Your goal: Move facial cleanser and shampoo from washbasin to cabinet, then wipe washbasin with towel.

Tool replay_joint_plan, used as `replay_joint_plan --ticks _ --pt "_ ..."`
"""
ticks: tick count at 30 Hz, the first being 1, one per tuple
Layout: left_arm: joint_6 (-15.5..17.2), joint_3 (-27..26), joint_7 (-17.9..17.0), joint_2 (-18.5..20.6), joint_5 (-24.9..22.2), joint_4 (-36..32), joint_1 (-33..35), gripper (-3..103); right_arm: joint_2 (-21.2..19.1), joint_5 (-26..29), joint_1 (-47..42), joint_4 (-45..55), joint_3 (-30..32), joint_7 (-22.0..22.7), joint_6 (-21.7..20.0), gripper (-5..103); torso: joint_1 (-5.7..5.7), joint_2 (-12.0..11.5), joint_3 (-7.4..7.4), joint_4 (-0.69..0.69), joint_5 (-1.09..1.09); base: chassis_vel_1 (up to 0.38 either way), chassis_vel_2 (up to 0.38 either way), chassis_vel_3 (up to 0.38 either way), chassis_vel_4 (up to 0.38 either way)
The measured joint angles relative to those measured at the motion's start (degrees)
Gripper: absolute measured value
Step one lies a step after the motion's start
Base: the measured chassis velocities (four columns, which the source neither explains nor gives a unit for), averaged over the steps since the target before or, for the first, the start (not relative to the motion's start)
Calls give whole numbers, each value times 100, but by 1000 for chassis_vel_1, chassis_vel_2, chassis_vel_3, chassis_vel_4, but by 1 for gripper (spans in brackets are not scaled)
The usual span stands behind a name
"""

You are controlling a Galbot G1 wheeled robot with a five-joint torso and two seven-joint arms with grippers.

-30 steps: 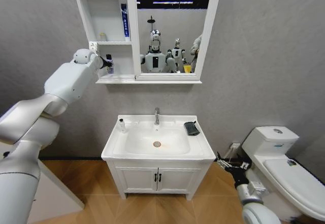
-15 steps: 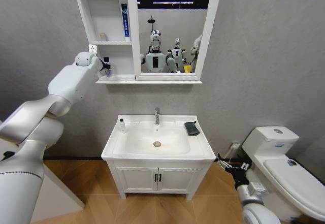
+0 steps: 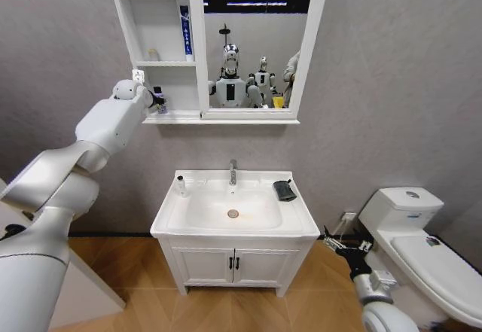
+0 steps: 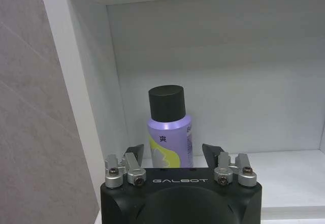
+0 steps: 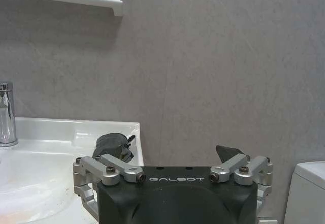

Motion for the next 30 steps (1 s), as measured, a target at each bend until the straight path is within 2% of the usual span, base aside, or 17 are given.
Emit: replay_joint_plan --ticks 1,2,4,7,9,10,13,14,17,18,20,21,24,25,28,29,30 --pt "33 0 -34 44 -57 -106 35 74 9 0 0 7 -1 0 0 100 0 0 0 0 -1 0 0 0 0" --pt "33 0 -34 44 -57 -106 35 74 9 0 0 7 -1 0 0 100 0 0 0 0 -1 0 0 0 0" --pt "93 -4 -145 145 -176 -360 109 85 17 -4 0 12 -9 0 0 100 0 0 0 0 0 0 0 0 0" --pt "137 -10 -223 222 -240 -543 162 90 17 -4 2 16 -13 0 0 100 0 0 0 0 0 0 0 0 0" --pt "253 -74 -448 462 -344 -1135 364 98 7 -7 27 28 -28 29 -19 100 0 0 0 0 -1 0 0 0 0" --pt "253 -74 -448 462 -344 -1135 364 98 7 -7 27 28 -28 29 -19 100 0 0 0 0 -1 0 0 0 0" --pt "433 -394 -929 896 -628 -2088 766 100 -28 6 71 47 -39 110 -86 100 0 0 0 -2 -1 0 0 0 0" --pt "433 -394 -929 896 -628 -2088 766 100 -28 6 71 47 -39 110 -86 100 0 0 0 -2 -1 0 0 0 0" --pt "474 -660 -1152 1437 -761 -2867 1200 100 -42 16 62 64 -31 114 -89 100 0 0 0 0 -2 0 0 0 0" --pt "474 -660 -1152 1437 -761 -2867 1200 100 -42 16 62 64 -31 114 -89 100 0 0 0 0 -2 0 0 0 0" --pt "457 -895 -1258 1890 -893 -3460 1548 100 -34 15 50 68 -31 115 -90 100 0 0 0 1 -3 0 0 0 0" --pt "457 -895 -1258 1890 -893 -3460 1548 100 -34 15 50 68 -31 115 -90 100 0 0 0 1 -3 0 0 0 0" --pt "241 -1380 -1269 2431 -1053 -4468 2230 100 -13 5 42 69 -38 114 -91 100 0 0 -1 2 -1 0 0 0 0" --pt "241 -1380 -1269 2431 -1053 -4468 2230 100 -13 5 42 69 -38 114 -91 100 0 0 -1 2 -1 0 0 0 0" --pt "-320 -2015 -1282 2716 -870 -5320 3371 100 -14 -3 24 67 -44 115 -93 100 -1 1 -1 1 -1 0 0 0 0" --pt "-320 -2015 -1282 2716 -870 -5320 3371 100 -14 -3 24 67 -44 115 -93 100 -1 1 -1 1 -1 0 0 0 0" --pt "-612 -2253 -1327 2775 -706 -5578 3860 100 -23 -5 20 65 -47 117 -95 100 0 0 0 0 -6 0 0 0 0"
